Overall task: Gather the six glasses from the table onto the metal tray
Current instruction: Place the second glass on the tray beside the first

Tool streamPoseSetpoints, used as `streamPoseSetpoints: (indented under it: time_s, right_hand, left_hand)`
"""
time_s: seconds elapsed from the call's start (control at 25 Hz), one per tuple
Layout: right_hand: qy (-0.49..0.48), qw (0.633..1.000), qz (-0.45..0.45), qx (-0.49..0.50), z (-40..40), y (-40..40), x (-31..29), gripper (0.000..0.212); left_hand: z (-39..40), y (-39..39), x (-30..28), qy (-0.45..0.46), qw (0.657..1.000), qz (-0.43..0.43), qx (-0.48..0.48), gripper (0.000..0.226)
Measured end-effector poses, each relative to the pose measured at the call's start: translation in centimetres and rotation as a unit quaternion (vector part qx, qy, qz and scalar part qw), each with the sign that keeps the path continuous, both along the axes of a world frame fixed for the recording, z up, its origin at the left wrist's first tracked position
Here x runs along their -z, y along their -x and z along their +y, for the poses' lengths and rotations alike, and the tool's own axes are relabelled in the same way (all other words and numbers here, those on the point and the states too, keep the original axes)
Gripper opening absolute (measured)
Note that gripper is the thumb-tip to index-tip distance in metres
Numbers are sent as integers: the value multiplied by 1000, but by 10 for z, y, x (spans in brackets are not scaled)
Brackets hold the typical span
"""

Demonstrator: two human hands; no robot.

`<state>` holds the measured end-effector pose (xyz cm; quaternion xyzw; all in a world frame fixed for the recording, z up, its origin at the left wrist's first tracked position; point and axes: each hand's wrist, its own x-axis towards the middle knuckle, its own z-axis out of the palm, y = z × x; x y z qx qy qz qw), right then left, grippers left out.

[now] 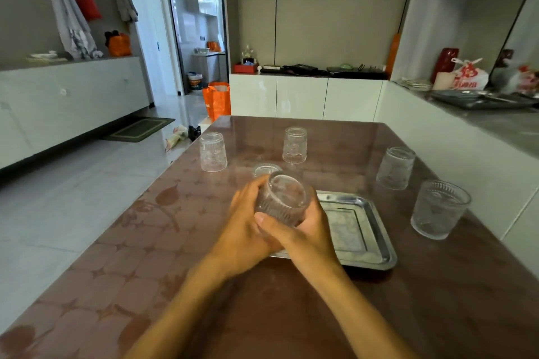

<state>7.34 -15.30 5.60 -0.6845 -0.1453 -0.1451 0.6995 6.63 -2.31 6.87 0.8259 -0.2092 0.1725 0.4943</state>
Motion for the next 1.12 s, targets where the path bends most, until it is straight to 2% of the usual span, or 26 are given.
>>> streamPoseSetpoints:
  time_s: [0.04, 0.08, 0.16, 0.24, 0.32, 0.4, 0.8, 1.04, 1.12]
  right_hand:
    - [10, 1000, 5, 24, -11, -5, -2, 67]
    - [21, 998, 18, 50, -24, -13, -6, 68]
    - [45, 993, 55, 95, -50, -36, -15, 71]
    - [61, 988, 95, 107, -65, -60, -18, 71]
    - [90, 982, 124, 108, -67, -79, -6, 68]
    - [135, 976, 131, 110, -64, -92, 11, 68]
    - [205, 966, 115, 106, -50, -114, 36, 72]
    - [206, 966, 128, 94, -51, -116, 36, 73]
    - [217, 964, 137, 73, -53, -112, 34, 81]
  left_hand:
    - [7, -4, 1, -18, 998, 50, 46, 93]
    - [17, -9, 5, -23, 995, 86, 51, 94]
    - [36, -24, 18, 19, 991, 115, -71, 76]
    - [48, -38, 30, -3, 966, 165, -201, 61]
    - [48, -50, 40, -65, 956, 193, -209, 42]
    - [45, -54, 42, -78, 959, 193, -192, 14]
    - [41, -56, 52, -105, 964, 149, -194, 26]
    - [41, -53, 47, -97, 967, 152, -182, 22]
    - [41, -50, 47, -88, 969, 149, -174, 20]
